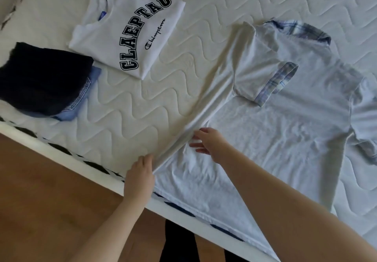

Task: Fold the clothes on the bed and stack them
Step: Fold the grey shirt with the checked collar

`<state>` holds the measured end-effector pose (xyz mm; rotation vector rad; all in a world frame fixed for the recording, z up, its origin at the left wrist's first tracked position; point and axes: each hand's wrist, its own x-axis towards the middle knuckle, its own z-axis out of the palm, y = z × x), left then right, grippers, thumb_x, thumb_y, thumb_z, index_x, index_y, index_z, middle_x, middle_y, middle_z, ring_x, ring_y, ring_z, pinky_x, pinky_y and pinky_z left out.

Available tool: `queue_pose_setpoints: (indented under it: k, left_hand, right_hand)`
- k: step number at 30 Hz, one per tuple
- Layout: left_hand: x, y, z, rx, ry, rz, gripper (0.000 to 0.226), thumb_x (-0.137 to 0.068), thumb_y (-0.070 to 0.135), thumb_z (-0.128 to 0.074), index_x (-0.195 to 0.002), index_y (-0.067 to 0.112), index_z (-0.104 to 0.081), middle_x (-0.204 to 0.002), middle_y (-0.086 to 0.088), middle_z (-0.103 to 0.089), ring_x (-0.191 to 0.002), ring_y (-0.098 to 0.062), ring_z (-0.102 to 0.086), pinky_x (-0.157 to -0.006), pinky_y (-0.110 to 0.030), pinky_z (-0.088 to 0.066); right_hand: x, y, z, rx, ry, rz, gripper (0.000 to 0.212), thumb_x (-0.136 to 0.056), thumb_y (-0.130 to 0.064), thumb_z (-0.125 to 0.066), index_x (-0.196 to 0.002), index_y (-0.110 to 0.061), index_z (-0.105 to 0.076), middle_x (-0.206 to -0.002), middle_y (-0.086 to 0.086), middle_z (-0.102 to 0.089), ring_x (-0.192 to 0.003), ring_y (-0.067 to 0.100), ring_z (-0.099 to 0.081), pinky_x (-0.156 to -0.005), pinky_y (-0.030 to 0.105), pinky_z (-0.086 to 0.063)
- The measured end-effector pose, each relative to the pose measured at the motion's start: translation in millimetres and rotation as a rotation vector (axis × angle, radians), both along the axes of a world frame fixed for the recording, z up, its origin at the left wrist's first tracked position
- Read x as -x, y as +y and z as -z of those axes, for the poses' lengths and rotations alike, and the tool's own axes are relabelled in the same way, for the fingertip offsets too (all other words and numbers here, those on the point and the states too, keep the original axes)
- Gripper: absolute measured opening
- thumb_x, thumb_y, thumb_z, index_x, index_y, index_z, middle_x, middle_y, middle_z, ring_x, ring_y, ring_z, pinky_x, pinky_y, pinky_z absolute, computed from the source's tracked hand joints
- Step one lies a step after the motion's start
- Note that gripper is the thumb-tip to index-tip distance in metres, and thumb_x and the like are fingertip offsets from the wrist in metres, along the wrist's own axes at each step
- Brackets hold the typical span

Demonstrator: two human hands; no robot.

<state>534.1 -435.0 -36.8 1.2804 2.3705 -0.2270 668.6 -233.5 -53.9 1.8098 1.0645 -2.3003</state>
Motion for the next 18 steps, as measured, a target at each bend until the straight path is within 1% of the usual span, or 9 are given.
queue_pose_setpoints:
  k: [3, 6, 8, 10, 12, 13, 15, 16, 18]
  left_hand:
    - [3, -13, -5, -0.099, -0.024, 0.023, 0.029, -0.070, 0.004, -0.079, -0.094, 0.007, -0.063, -0.075, -0.004, -0.059, -0.060, -0.024, -0.057, -0.047, -0.033, -0.046]
    - [-6, -22, -12, -0.190, -0.071, 0.145, 0.032, -0.063, 0.005, -0.083, -0.089, 0.011, -0.064, -0.064, 0.001, -0.055, -0.047, -0.018, -0.051, -0.041, -0.027, -0.037]
    - [-16, -23, -18, -0.220, -0.104, 0.217, 0.035, -0.061, 0.007, -0.085, -0.089, 0.012, -0.065, -0.061, 0.003, -0.053, -0.043, -0.014, -0.049, -0.038, -0.025, -0.036]
    - [-26, -22, -22, -0.238, -0.138, 0.279, 0.037, -0.058, 0.007, -0.086, -0.088, 0.013, -0.066, -0.061, 0.004, -0.053, -0.043, -0.013, -0.048, -0.036, -0.023, -0.038]
    - [-38, -18, -25, -0.240, -0.175, 0.343, 0.039, -0.053, 0.003, -0.085, -0.086, 0.013, -0.067, -0.064, 0.002, -0.055, -0.045, -0.014, -0.050, -0.037, -0.024, -0.041]
    - [-44, -15, -26, -0.236, -0.200, 0.376, 0.039, -0.053, 0.001, -0.083, -0.087, 0.013, -0.068, -0.067, 0.001, -0.056, -0.048, -0.015, -0.052, -0.039, -0.025, -0.043]
    - [-58, -12, -24, -0.199, -0.273, 0.419, 0.039, -0.064, -0.002, -0.076, -0.100, 0.012, -0.067, -0.081, -0.002, -0.060, -0.060, -0.016, -0.057, -0.050, -0.028, -0.048]
    - [-65, -12, -23, -0.176, -0.296, 0.428, 0.040, -0.070, -0.002, -0.071, -0.108, 0.013, -0.066, -0.088, -0.002, -0.061, -0.067, -0.017, -0.058, -0.056, -0.029, -0.050]
    - [-79, -14, -18, -0.178, -0.341, 0.468, 0.045, -0.068, -0.001, -0.074, -0.110, 0.015, -0.066, -0.089, -0.001, -0.061, -0.068, -0.015, -0.058, -0.058, -0.026, -0.049]
  right_hand:
    - [22, -15, 3, -0.062, -0.071, -0.090, 0.024, -0.096, -0.036, -0.059, -0.101, -0.013, -0.063, -0.094, -0.001, -0.071, -0.060, 0.007, -0.070, -0.045, 0.019, -0.040]
    - [35, -33, 2, -0.115, -0.147, -0.103, 0.021, -0.093, -0.035, -0.061, -0.088, -0.014, -0.064, -0.080, 0.002, -0.069, -0.057, 0.010, -0.063, -0.040, 0.018, -0.037]
    - [34, -41, -1, -0.187, -0.194, -0.101, 0.021, -0.093, -0.030, -0.058, -0.086, -0.011, -0.065, -0.079, 0.006, -0.067, -0.063, 0.016, -0.061, -0.046, 0.022, -0.040]
    - [24, -47, -3, -0.245, -0.253, -0.048, 0.028, -0.092, -0.027, -0.053, -0.093, -0.003, -0.066, -0.082, 0.012, -0.068, -0.070, 0.023, -0.062, -0.059, 0.031, -0.050]
    - [11, -52, -6, -0.291, -0.273, 0.040, 0.033, -0.091, -0.026, -0.051, -0.099, 0.003, -0.065, -0.092, 0.021, -0.069, -0.079, 0.033, -0.066, -0.075, 0.046, -0.058]
    - [3, -55, -7, -0.309, -0.277, 0.076, 0.035, -0.090, -0.026, -0.050, -0.100, 0.004, -0.064, -0.097, 0.024, -0.068, -0.081, 0.033, -0.066, -0.081, 0.053, -0.057]
    - [-12, -61, -6, -0.341, -0.284, 0.134, 0.034, -0.090, -0.027, -0.049, -0.098, 0.003, -0.063, -0.091, 0.023, -0.067, -0.075, 0.027, -0.060, -0.079, 0.055, -0.057]
    - [-18, -64, -6, -0.360, -0.294, 0.162, 0.032, -0.091, -0.028, -0.049, -0.094, 0.001, -0.063, -0.083, 0.018, -0.065, -0.071, 0.025, -0.057, -0.073, 0.049, -0.057]
    - [-29, -69, -5, -0.393, -0.325, 0.205, 0.026, -0.092, -0.026, -0.048, -0.088, -0.004, -0.061, -0.073, 0.008, -0.060, -0.062, 0.021, -0.052, -0.057, 0.038, -0.049]
